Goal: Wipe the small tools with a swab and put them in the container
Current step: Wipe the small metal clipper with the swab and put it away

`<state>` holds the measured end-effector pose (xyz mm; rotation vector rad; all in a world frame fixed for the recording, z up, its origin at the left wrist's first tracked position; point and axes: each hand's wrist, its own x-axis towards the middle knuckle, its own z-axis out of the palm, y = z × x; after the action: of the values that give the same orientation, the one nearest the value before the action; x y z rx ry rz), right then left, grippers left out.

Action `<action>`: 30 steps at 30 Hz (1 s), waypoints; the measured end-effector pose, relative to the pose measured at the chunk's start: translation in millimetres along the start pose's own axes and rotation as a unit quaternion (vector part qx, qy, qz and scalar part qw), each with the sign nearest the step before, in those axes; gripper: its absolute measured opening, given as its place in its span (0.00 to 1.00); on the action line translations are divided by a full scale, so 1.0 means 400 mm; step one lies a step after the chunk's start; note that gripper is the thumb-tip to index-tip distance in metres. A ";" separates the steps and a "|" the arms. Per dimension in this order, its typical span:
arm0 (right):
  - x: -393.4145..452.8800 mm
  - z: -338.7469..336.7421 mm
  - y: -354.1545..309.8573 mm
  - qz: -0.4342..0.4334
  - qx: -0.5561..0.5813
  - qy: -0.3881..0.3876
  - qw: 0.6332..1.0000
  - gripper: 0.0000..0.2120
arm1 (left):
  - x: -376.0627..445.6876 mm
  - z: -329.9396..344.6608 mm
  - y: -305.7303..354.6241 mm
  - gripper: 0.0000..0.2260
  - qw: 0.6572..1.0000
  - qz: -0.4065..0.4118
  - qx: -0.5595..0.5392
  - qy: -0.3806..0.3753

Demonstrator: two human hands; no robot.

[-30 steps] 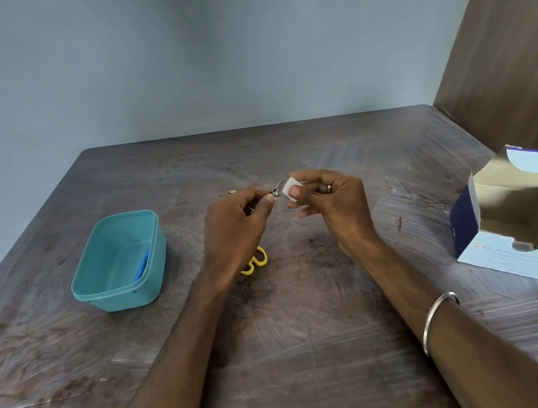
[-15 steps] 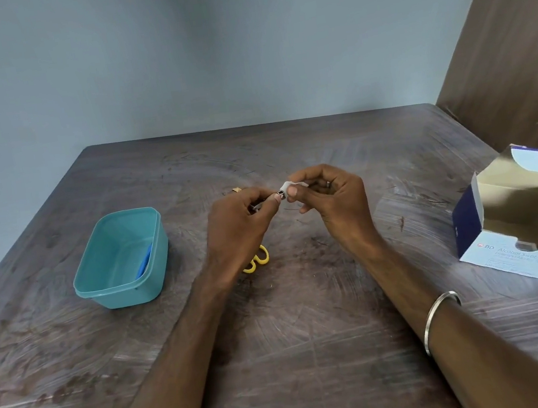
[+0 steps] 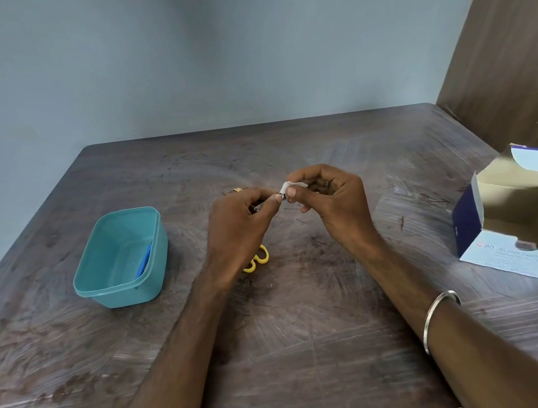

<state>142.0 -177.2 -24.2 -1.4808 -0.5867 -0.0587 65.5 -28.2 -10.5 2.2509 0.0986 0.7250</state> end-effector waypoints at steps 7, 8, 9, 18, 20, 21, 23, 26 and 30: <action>-0.001 0.001 0.003 -0.012 -0.025 -0.001 1.000 0.07 | 0.002 0.001 -0.004 0.06 1.000 0.000 -0.008 -0.001; -0.001 0.001 0.004 -0.012 -0.030 0.000 0.999 0.07 | 0.002 0.001 -0.004 0.06 1.000 -0.001 -0.010 -0.002; -0.001 0.001 0.004 -0.011 -0.034 0.001 0.999 0.07 | 0.002 0.001 -0.004 0.06 1.000 -0.003 -0.013 -0.003; -0.002 0.003 0.008 -0.016 -0.060 0.007 0.998 0.09 | 0.000 0.002 -0.003 0.06 1.000 -0.006 -0.018 -0.006; -0.002 0.002 0.008 -0.018 -0.064 0.009 0.998 0.09 | 0.000 0.003 -0.002 0.06 1.000 -0.005 -0.014 -0.011; -0.002 0.003 0.007 -0.018 -0.064 0.008 0.998 0.10 | 0.000 0.003 -0.003 0.06 1.000 -0.006 -0.013 -0.011; -0.002 0.002 0.007 -0.017 -0.067 0.005 0.998 0.09 | 0.001 0.003 -0.004 0.06 1.000 -0.006 -0.013 -0.008; 0.000 0.000 0.009 -0.012 -0.074 0.003 0.997 0.09 | 0.001 0.004 -0.005 0.06 1.000 -0.006 -0.013 -0.001; 0.001 -0.002 0.011 -0.016 -0.082 0.002 0.997 0.08 | 0.000 0.004 -0.003 0.06 1.000 -0.014 -0.021 0.002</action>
<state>144.4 -177.5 -28.0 -1.6294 -0.6143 -0.1363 66.6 -28.5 -12.3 2.2040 0.1158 0.7093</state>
